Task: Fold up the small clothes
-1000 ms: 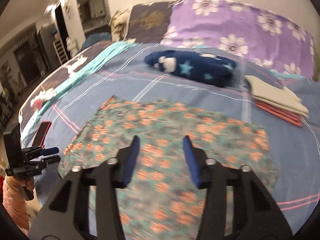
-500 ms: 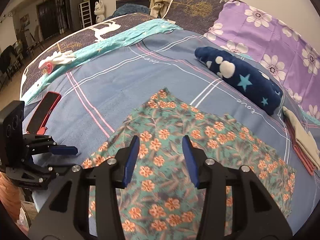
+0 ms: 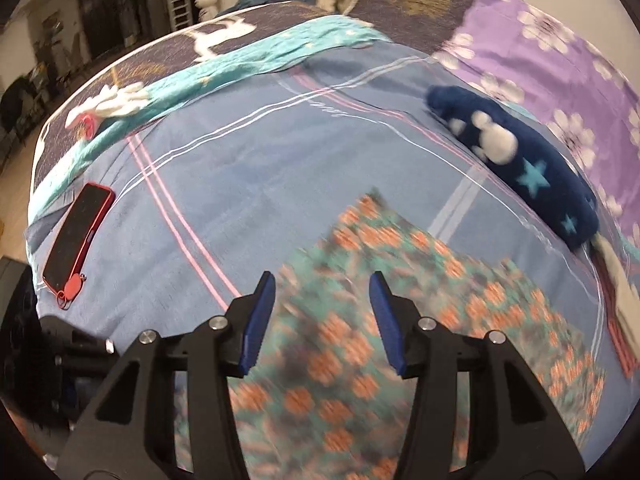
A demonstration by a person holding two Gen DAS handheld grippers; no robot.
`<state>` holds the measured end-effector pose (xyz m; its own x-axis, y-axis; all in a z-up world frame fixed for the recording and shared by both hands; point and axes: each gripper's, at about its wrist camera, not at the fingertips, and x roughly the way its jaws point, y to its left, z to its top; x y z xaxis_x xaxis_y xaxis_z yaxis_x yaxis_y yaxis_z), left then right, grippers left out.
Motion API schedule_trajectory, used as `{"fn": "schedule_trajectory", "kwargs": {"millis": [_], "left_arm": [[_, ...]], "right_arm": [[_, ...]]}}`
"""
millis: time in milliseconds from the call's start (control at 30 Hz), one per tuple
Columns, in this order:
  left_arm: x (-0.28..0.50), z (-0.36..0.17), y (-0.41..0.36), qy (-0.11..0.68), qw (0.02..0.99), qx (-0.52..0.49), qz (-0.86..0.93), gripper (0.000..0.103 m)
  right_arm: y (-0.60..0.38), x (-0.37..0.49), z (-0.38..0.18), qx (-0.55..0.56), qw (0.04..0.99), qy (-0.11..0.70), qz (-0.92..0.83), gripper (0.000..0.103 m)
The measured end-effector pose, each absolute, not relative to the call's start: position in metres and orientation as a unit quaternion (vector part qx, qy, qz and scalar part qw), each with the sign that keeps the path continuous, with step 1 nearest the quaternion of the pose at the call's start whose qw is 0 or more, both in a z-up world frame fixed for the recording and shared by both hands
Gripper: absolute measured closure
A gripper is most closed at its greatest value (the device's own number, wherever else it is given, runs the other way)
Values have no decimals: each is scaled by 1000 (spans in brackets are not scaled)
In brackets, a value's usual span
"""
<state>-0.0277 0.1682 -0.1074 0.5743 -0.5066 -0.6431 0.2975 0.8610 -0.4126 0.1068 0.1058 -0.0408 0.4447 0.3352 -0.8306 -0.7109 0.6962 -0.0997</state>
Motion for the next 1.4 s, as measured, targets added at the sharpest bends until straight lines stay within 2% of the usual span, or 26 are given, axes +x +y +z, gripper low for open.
{"fn": "schedule_trajectory", "kwargs": {"millis": [33,67,167,200,233,300,367,433,533,633,700,733,833,900,967,1033,1133,1200,1400], "left_arm": [[-29,-109,172,401,875,-148,-228,95],[-30,-111,174,402,872,-161,-228,95],[-32,-114,176,400,870,-178,-226,96],[-33,-114,175,399,871,-178,-224,98],[-33,-114,174,398,872,-178,-224,101],[-38,-112,170,395,875,-168,-223,101],[-44,-112,166,395,877,-155,-225,101],[-48,-115,169,396,874,-164,-227,101],[-52,-114,175,391,874,-172,-233,101],[-60,-111,178,382,877,-169,-238,100],[-63,-108,179,376,880,-169,-238,94],[-64,-105,177,373,882,-168,-236,91],[-71,-93,176,348,887,-174,-247,90],[-76,-85,175,328,887,-183,-270,87],[-77,-82,170,326,887,-173,-278,71],[-71,-89,162,352,889,-142,-256,69],[-61,-106,161,385,877,-146,-248,70],[-62,-108,164,377,874,-159,-262,93],[-77,-93,176,345,882,-172,-270,100]], "right_arm": [[116,108,-46,-239,815,425,314,60],[123,109,-50,-248,811,431,308,67],[145,116,-73,-288,795,455,278,68],[150,120,-83,-305,795,458,256,74],[151,126,-90,-307,800,459,237,88],[143,142,-86,-238,812,473,243,98],[136,153,-76,-186,829,462,256,103],[131,161,-69,-164,842,440,264,103],[119,164,-66,-126,823,467,297,103],[105,147,-53,-166,835,432,298,97],[97,137,-49,-188,832,427,301,89],[93,135,-50,-191,829,431,302,89],[82,124,-56,-191,818,448,305,88],[75,114,-58,-188,817,448,312,83],[69,99,-57,-183,814,443,329,76],[63,85,-54,-187,813,436,339,70],[54,61,-50,-205,816,416,346,63],[48,53,-48,-210,818,408,345,58],[20,41,-45,-207,831,398,328,55]]}}
